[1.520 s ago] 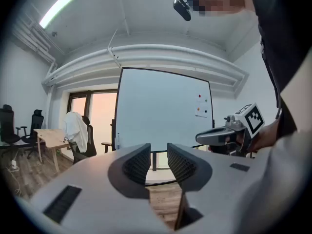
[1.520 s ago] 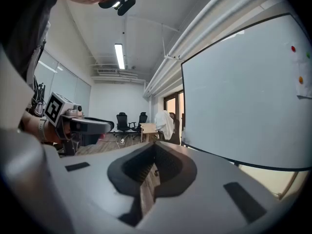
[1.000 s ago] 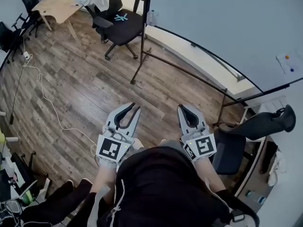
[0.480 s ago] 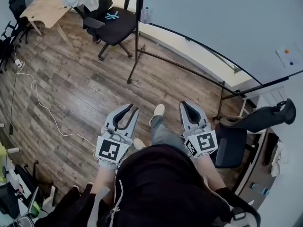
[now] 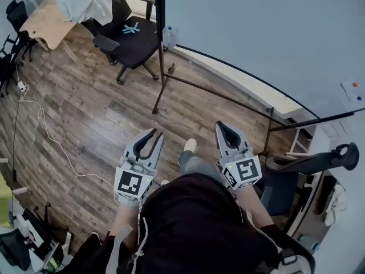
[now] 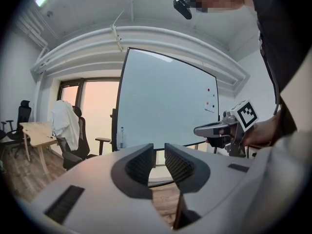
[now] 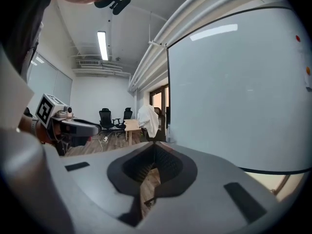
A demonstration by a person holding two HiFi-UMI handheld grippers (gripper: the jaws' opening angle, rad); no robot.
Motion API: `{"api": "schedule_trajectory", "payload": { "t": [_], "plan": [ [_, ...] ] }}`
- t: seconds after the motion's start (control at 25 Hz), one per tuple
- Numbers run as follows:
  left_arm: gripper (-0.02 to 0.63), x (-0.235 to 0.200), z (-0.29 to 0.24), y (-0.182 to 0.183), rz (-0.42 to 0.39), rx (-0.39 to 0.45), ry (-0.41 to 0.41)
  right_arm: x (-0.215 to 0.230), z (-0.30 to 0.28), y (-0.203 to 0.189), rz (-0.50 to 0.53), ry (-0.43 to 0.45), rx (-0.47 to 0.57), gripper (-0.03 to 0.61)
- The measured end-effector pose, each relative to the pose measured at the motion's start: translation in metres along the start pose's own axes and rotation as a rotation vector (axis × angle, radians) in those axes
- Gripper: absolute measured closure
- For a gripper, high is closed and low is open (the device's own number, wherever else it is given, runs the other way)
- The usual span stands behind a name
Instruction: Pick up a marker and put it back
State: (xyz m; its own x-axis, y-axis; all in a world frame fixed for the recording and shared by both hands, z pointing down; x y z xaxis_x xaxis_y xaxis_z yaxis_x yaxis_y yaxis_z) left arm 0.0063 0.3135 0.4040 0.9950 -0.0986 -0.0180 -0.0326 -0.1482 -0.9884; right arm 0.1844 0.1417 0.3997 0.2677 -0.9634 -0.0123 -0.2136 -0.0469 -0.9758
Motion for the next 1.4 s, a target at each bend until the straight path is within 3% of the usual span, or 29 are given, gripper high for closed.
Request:
{"api": "schedule_trajectory", "payload": {
  "t": [0.2, 0.68, 1.04, 1.4],
  "plan": [
    [0.537, -0.017, -0.061, 0.012, 0.052, -0.008, 0.019, 0.048, -0.040, 0.010, -0.002, 0.034, -0.016, 0.563],
    [0.537, -0.050, -0.174, 0.025, 0.021, -0.005, 0.113, 0.144, -0.091, 0.014, -0.013, 0.059, -0.006, 0.563],
    [0.537, -0.075, -0.222, 0.030, -0.004, -0.023, 0.113, 0.168, -0.107, 0.021, -0.044, 0.002, 0.009, 0.563],
    [0.537, -0.127, -0.268, 0.028, -0.017, -0.059, 0.030, 0.171, -0.143, 0.025, -0.070, -0.122, -0.033, 0.563]
  ]
}}
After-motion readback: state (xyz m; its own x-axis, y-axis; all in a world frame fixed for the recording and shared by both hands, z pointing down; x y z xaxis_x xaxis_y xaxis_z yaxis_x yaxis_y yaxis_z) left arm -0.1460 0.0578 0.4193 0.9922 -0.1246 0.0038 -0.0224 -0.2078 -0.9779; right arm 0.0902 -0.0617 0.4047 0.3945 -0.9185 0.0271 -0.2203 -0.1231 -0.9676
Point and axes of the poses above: the fingertips, and each gripper's own axes: z backward along the fingers, x to its right, y out of its top, the point moved 7 cm from there along z, backward along the fingers, and after that the axes turned 3 degrees about y, right-handed, at the moved point
